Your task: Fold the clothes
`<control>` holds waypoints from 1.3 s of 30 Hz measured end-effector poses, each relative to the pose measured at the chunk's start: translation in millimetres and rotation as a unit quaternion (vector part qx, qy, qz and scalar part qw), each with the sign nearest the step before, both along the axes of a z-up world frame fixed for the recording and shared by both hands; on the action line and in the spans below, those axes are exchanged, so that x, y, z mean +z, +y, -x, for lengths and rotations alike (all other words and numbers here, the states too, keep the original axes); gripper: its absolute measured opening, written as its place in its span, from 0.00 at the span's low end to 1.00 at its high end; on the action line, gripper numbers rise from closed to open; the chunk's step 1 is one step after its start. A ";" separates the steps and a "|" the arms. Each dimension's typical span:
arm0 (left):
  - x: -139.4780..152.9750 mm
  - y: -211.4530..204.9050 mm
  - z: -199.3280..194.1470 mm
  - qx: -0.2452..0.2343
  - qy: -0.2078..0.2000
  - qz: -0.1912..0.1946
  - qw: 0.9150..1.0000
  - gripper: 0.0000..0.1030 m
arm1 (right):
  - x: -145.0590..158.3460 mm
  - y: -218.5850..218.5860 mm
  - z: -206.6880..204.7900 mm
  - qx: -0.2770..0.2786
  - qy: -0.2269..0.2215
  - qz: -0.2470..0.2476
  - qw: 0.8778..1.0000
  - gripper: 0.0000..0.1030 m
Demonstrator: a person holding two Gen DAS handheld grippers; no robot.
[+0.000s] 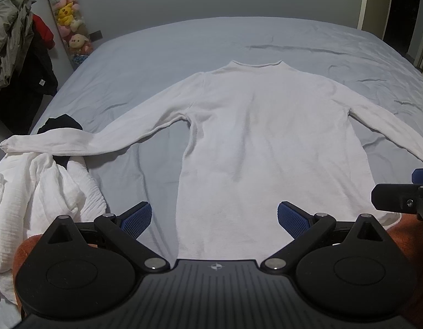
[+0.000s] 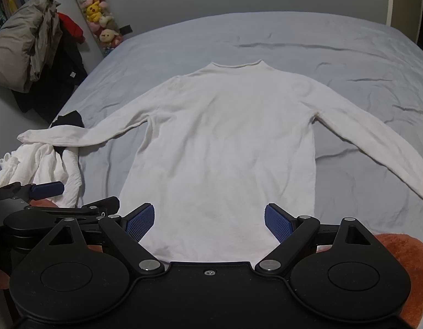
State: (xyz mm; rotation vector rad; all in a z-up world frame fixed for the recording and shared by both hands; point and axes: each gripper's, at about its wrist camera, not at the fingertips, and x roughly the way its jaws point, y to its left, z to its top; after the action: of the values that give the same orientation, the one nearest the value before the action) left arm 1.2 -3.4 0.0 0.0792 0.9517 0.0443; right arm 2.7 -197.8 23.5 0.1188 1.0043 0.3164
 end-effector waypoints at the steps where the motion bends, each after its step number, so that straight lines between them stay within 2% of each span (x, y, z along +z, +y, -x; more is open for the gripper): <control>1: -0.1 -0.2 0.1 0.001 0.001 0.001 1.000 0.97 | 0.0 -0.1 0.2 0.000 0.001 0.000 1.000 0.84; 7: -3.3 10.2 -1.1 0.008 0.001 0.005 1.000 0.97 | 0.2 -0.6 1.5 -0.002 0.006 0.001 1.000 0.84; 13: -2.2 28.4 -16.8 0.024 0.000 -0.008 1.000 0.97 | -1.9 1.6 -2.2 0.001 0.005 0.003 1.000 0.84; 16: 3.1 48.1 -29.5 0.042 0.000 -0.011 0.999 0.97 | -2.8 -0.4 -3.5 0.001 0.004 0.005 1.000 0.84; 26: 10.2 115.8 -53.5 0.052 0.011 -0.047 0.997 0.97 | -4.8 3.0 -14.7 0.006 0.007 0.027 1.000 0.84; 34: 12.9 164.4 -70.0 0.053 0.024 -0.051 0.997 0.97 | -9.4 8.0 -26.9 0.011 0.017 0.038 0.999 0.84; 39: 13.5 194.8 -80.2 0.061 0.030 -0.069 0.995 0.96 | -13.9 11.8 -35.1 0.011 0.025 0.044 0.999 0.84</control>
State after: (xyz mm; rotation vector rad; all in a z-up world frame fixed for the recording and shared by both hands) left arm 81.4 191.4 13.4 0.1500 1.0130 0.2218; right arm 37.8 -186.0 9.6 0.0369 1.0684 0.2902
